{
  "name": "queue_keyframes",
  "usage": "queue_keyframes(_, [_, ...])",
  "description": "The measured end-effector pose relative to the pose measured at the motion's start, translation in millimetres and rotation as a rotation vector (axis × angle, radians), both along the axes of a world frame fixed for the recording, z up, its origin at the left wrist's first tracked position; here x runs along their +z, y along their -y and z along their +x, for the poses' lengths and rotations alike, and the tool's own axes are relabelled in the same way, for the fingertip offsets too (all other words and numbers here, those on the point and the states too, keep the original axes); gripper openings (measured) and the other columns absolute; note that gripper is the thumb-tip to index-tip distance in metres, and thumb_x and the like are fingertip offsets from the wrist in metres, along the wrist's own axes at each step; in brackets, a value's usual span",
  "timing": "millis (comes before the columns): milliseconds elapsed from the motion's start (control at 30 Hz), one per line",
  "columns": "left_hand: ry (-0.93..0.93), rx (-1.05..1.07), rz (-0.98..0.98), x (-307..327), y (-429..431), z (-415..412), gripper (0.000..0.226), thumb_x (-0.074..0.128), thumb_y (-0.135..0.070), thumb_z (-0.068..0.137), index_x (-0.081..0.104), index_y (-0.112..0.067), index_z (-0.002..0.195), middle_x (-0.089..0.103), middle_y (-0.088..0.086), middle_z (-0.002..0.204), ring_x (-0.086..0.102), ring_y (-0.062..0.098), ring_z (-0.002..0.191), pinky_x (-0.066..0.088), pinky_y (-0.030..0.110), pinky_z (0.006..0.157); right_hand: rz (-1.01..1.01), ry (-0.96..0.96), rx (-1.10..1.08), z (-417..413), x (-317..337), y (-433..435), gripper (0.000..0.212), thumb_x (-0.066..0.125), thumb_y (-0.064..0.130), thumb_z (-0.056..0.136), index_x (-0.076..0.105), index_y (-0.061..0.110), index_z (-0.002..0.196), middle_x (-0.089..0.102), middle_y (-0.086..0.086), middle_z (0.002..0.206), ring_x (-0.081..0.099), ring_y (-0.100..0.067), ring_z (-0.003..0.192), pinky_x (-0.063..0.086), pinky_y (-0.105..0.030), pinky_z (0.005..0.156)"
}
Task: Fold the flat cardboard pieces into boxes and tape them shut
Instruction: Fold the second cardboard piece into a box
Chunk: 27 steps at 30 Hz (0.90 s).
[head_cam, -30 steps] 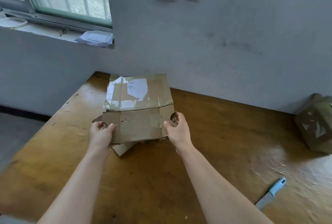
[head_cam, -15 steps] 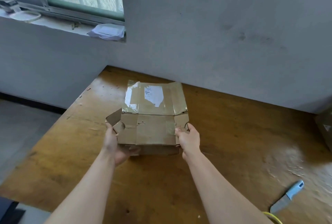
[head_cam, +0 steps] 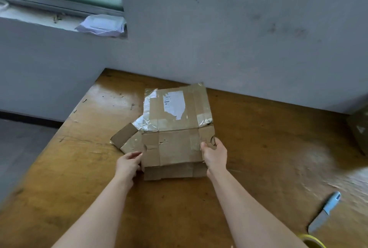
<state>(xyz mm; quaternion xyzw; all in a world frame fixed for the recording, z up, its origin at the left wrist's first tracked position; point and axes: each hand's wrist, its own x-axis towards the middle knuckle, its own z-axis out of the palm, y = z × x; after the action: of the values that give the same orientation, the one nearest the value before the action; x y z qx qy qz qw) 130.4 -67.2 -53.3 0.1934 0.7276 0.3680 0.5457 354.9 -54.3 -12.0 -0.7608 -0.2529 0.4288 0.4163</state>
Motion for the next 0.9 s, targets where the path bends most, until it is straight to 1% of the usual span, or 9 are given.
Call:
queue_keyframes(133, [0.044, -0.102, -0.069, 9.1, -9.5, -7.5, 0.018, 0.061, -0.023, 0.094, 0.069, -0.012, 0.105, 0.061, 0.006, 0.073, 0.046, 0.015, 0.060, 0.035, 0.027, 0.050, -0.005, -0.053, -0.052, 0.6, -5.1, -0.4, 0.061, 0.065, 0.015, 0.092, 0.038, 0.014, 0.147, 0.044, -0.006, 0.147, 0.041, -0.027, 0.134, 0.036, -0.035, 0.106])
queue_keyframes(267, [0.130, 0.159, 0.072, 25.4, -23.2, 1.2, 0.038, 0.042, -0.043, 0.101, 0.067, -0.014, 0.104, 0.067, 0.004, 0.094, 0.059, 0.022, 0.083, 0.048, 0.033, 0.066, 0.001, -0.121, -0.056, -6.5, -5.5, -4.6, 0.063, 0.065, 0.018, 0.092, 0.036, 0.017, 0.148, 0.040, -0.005, 0.150, 0.038, -0.027, 0.136, 0.033, -0.038, 0.109])
queue_keyframes(400, [-0.235, 0.128, 0.176, 38.5, -34.3, 11.3, 0.048, 0.035, -0.056, 0.098, 0.057, -0.015, 0.083, 0.058, 0.003, 0.086, 0.052, 0.026, 0.091, 0.044, 0.044, 0.088, 0.057, -0.107, 0.035, -16.6, 0.1, -9.4, 0.063, 0.065, 0.018, 0.092, 0.035, 0.014, 0.148, 0.041, -0.004, 0.150, 0.039, -0.023, 0.136, 0.033, -0.028, 0.104])
queue_keyframes(467, [-0.411, 0.064, 0.224, 44.1, -36.7, 13.2, 0.044, 0.038, -0.053, 0.098, 0.060, -0.015, 0.092, 0.061, 0.004, 0.098, 0.053, 0.029, 0.103, 0.037, 0.052, 0.101, 0.104, -0.108, 0.035, -17.1, 6.5, -11.8, 0.064, 0.066, 0.018, 0.092, 0.035, 0.012, 0.148, 0.042, -0.004, 0.149, 0.040, -0.022, 0.135, 0.031, -0.022, 0.095])
queue_keyframes(500, [-0.429, 0.061, 0.260, 47.8, -38.1, 14.0, 0.039, 0.040, -0.050, 0.099, 0.060, -0.016, 0.099, 0.062, 0.002, 0.104, 0.053, 0.029, 0.108, 0.037, 0.052, 0.101, 0.128, -0.110, 0.029, -16.5, 11.0, -12.8, 0.064, 0.066, 0.018, 0.092, 0.035, 0.012, 0.148, 0.042, -0.003, 0.149, 0.040, -0.020, 0.135, 0.030, -0.021, 0.093])
queue_keyframes(600, [-0.342, 0.072, 0.391, 61.9, -42.0, 21.5, 0.029, 0.046, -0.041, 0.099, 0.057, -0.014, 0.103, 0.061, 0.001, 0.097, 0.057, 0.028, 0.100, 0.045, 0.040, 0.082, 0.213, -0.110, 0.006, -9.6, 25.6, -12.5, 0.062, 0.068, 0.016, 0.091, 0.039, 0.011, 0.146, 0.050, 0.000, 0.141, 0.046, -0.006, 0.118, 0.032, -0.009, 0.089])
queue_keyframes(667, [-0.329, 0.072, 0.439, 69.0, -44.1, 30.1, 0.031, 0.048, -0.038, 0.099, 0.057, -0.010, 0.110, 0.061, 0.005, 0.103, 0.056, 0.027, 0.099, 0.045, 0.041, 0.082, 0.270, -0.094, -0.015, -1.8, 34.8, -8.4, 0.056, 0.068, 0.014, 0.090, 0.046, 0.011, 0.141, 0.060, 0.009, 0.123, 0.052, 0.000, 0.104, 0.039, 0.000, 0.072])
queue_keyframes(767, [-0.315, 0.068, 0.499, 78.4, -41.7, 47.6, 0.022, 0.051, -0.035, 0.098, 0.057, -0.015, 0.106, 0.059, -0.001, 0.098, 0.054, 0.020, 0.093, 0.038, 0.027, 0.069, 0.321, -0.062, -0.034, 16.3, 45.2, 5.1, 0.040, 0.068, 0.013, 0.090, 0.058, 0.015, 0.128, 0.067, 0.011, 0.108, 0.062, -0.006, 0.103, 0.047, -0.008, 0.073])
queue_keyframes(900, [-0.248, 0.039, 0.585, 88.4, -25.3, 80.8, 0.013, 0.054, -0.027, 0.097, 0.057, -0.015, 0.099, 0.059, -0.003, 0.088, 0.054, 0.015, 0.084, 0.039, 0.025, 0.069, 0.375, -0.030, -0.050, 48.7, 56.8, 33.9, 0.029, 0.066, 0.017, 0.091, 0.061, 0.025, 0.118, 0.067, 0.017, 0.102, 0.062, -0.001, 0.097, 0.045, -0.009, 0.072])
